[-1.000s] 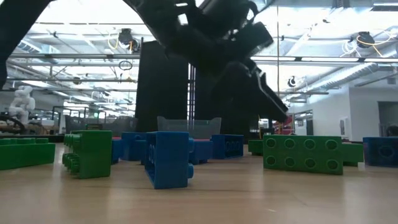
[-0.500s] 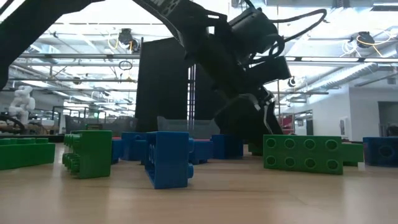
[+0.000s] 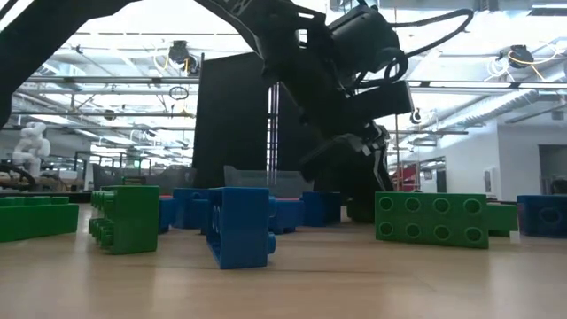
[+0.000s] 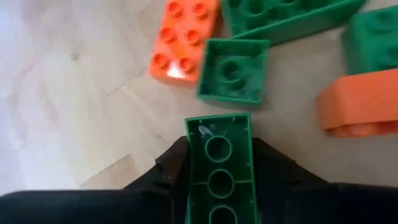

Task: Sort blocks
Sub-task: Put the green gamepiece into the top left black bin

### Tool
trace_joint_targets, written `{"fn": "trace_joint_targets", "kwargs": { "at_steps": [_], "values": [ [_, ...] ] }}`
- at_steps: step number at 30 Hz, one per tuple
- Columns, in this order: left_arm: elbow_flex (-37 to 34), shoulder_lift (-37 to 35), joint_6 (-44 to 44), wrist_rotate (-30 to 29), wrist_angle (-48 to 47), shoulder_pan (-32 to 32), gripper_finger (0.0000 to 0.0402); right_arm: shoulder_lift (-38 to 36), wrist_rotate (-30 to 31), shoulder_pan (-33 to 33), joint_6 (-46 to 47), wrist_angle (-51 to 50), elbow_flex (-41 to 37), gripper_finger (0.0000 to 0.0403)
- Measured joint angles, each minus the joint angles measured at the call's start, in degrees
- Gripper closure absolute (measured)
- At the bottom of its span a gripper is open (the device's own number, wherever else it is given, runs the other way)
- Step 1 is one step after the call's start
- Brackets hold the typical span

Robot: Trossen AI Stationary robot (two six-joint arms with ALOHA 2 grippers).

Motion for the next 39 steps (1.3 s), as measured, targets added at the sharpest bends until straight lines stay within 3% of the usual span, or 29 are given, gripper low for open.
{"fn": "trace_joint_targets", "kwargs": {
  "at_steps": [7, 12, 18, 24, 30, 32, 39],
  "values": [
    [1.28, -0.45, -0.34, -7.05, -2.65, -1.22, 0.0284, 0.00, -0.02, -0.02, 0.29, 0.00, 0.00, 0.0403],
    [8.12, -1.31, -2.02, -10.42, -8.94, -1.67, 0.0284, 0.00, 0.04, 0.00, 0.03, -0.02, 0.01, 0.0403],
    [15.52, -3.93, -13.06, -10.68, -14.47, -0.33, 0.0284, 0.00, 0.26, -0.01, -1.14, -0.03, 0.01, 0.0403],
    [16.64, -10.98, -23.62, -17.74, -23.66, 5.06, 0.0284, 0.00, 0.44, -0.02, -1.33, 0.09, 0.02, 0.0403],
    [16.26, -15.87, -27.54, -22.28, -40.39, 12.99, 0.0284, -0.02, 0.44, -0.02, -1.20, 0.39, 0.02, 0.0403],
    [14.67, -18.65, -30.12, -23.85, -40.10, 15.79, 0.0284, -0.01, 0.42, -0.02, -1.11, 0.54, 0.02, 0.0403],
    [-1.08, -30.37, -40.90, -29.78, -41.14, 25.16, 0.0284, -0.02, 0.39, 0.00, -1.14, 0.52, 0.02, 0.0403]
  ]
}}
